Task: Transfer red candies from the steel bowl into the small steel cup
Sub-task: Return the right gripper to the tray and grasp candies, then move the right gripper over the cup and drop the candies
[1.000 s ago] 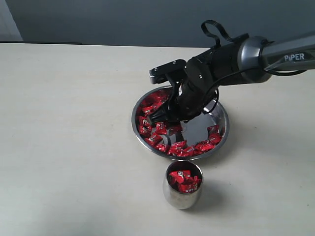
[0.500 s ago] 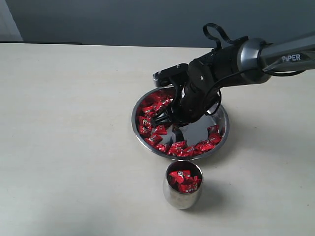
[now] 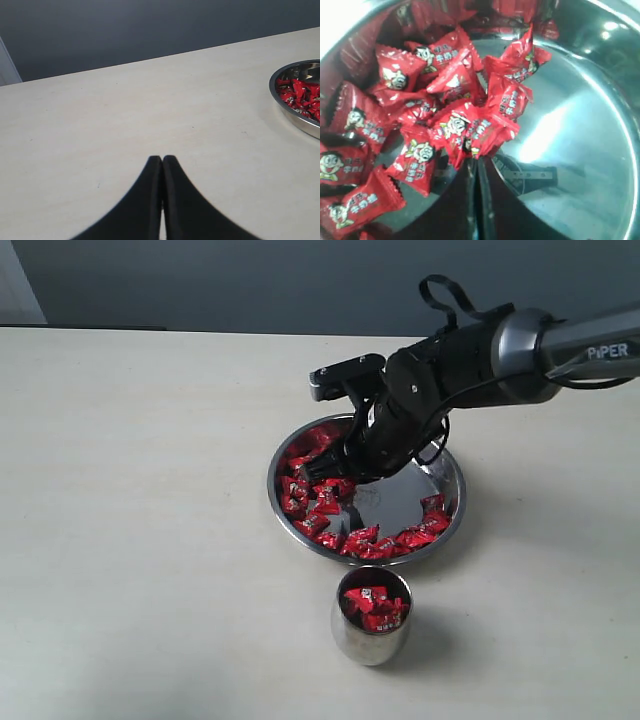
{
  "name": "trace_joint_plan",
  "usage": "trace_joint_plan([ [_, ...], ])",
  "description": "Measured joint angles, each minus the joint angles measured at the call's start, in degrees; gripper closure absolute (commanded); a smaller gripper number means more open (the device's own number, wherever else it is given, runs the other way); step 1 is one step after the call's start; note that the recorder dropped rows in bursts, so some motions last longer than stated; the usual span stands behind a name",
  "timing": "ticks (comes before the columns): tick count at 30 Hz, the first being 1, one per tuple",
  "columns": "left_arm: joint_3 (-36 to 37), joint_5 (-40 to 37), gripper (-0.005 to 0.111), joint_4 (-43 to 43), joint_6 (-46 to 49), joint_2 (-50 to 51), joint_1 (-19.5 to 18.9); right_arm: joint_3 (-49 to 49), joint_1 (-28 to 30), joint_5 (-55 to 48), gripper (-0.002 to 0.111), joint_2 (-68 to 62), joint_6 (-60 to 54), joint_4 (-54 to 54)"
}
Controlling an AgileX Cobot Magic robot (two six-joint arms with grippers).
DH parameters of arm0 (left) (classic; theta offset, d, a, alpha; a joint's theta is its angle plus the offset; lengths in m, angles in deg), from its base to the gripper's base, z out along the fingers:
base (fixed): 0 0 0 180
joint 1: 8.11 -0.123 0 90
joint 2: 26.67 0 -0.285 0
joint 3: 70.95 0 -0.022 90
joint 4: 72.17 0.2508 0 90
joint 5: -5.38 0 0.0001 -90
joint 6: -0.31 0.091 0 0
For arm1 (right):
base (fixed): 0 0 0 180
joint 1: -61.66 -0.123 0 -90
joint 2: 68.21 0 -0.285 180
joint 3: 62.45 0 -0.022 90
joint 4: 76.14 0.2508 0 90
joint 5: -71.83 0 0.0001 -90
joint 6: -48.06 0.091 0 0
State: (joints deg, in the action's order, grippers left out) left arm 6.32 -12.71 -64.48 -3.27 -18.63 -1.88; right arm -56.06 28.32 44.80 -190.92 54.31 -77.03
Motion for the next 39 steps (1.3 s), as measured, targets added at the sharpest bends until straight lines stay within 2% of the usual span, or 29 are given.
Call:
trace_joint_plan([
  [11, 0.0, 0.0, 0.106, 0.0, 0.0, 0.0, 0.0, 1.3, -1.1, -8.3, 0.109, 11.8, 0.0, 1.3],
  [17, 0.0, 0.0, 0.106, 0.0, 0.0, 0.0, 0.0, 9.8, -5.9, -11.5, 0.109, 22.7, 0.0, 2.5],
  [24, 0.0, 0.0, 0.106, 0.0, 0.0, 0.0, 0.0, 18.2, -10.0, -16.0, 0.109, 33.0, 0.0, 10.2],
  [39, 0.0, 0.0, 0.106, 0.0, 0.0, 0.0, 0.0, 21.4, -10.3, -17.3, 0.109, 30.1, -5.1, 18.5],
])
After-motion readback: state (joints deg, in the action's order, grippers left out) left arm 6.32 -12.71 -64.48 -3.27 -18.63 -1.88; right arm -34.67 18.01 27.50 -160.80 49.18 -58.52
